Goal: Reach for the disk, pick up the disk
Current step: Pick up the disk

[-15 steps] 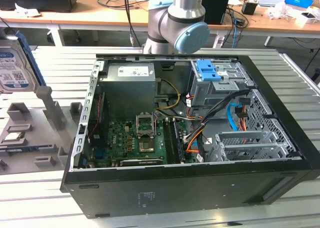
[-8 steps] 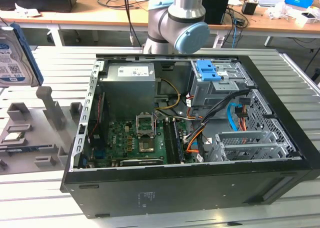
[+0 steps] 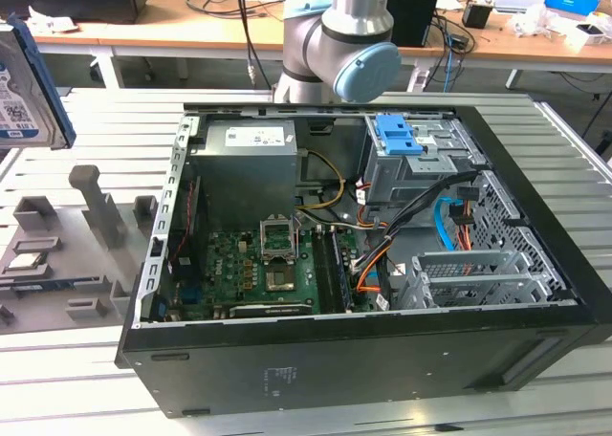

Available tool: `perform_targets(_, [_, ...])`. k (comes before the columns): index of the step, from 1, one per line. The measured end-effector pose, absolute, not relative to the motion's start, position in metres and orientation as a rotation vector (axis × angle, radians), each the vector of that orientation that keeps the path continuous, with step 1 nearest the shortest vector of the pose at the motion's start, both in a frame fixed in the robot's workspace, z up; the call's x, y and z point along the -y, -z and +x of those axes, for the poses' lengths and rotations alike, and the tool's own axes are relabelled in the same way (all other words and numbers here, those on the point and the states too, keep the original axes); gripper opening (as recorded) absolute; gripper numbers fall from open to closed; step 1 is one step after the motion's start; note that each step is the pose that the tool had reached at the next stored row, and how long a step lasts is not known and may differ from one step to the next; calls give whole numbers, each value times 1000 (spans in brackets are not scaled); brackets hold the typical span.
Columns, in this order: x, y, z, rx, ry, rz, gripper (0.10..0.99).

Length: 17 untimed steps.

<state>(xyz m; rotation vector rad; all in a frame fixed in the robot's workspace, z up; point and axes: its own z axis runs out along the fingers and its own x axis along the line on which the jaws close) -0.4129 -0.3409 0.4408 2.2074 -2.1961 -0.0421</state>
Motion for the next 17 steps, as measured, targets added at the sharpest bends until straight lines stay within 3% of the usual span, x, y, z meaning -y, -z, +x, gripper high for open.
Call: perform_targets(17, [341,-485,-413,2196,42,2208,365])
